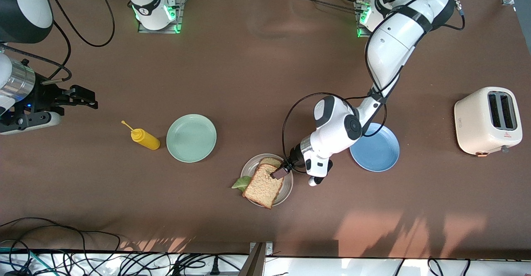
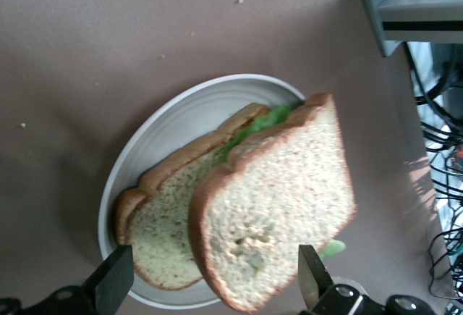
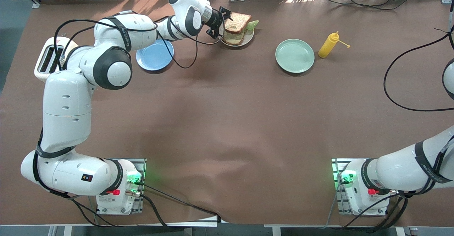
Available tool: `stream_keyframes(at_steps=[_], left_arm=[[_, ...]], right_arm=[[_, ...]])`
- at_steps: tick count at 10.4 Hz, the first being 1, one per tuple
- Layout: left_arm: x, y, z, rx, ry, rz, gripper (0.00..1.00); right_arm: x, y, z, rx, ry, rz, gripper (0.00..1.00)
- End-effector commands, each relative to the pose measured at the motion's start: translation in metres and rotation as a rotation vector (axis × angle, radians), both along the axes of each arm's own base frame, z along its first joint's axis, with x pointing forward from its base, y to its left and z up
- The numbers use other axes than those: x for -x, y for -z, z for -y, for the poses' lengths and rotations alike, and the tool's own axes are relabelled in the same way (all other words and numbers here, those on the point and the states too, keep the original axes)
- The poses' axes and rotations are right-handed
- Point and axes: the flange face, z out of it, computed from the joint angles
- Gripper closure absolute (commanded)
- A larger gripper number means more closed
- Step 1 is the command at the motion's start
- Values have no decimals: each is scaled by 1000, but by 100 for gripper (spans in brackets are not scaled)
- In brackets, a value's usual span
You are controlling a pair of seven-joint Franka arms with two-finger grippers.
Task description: Make sandwich on beige plate with both arms
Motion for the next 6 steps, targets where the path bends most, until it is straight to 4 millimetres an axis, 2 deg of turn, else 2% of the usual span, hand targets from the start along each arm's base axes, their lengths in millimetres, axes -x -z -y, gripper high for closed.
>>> stream_keyframes(at_steps=[1,4,6], left_arm=[[-6,-46,-26,-40,52,-37,0],[-16,-103,-76,-85,104,-96,0],[-18,-140,-120,-167,149,-110,0]], right_arm=[[9,-3,16,-1,27,-7,0],[17,-7,21,6,46,-58,0],[19,-19,25,9,52,-66,0]])
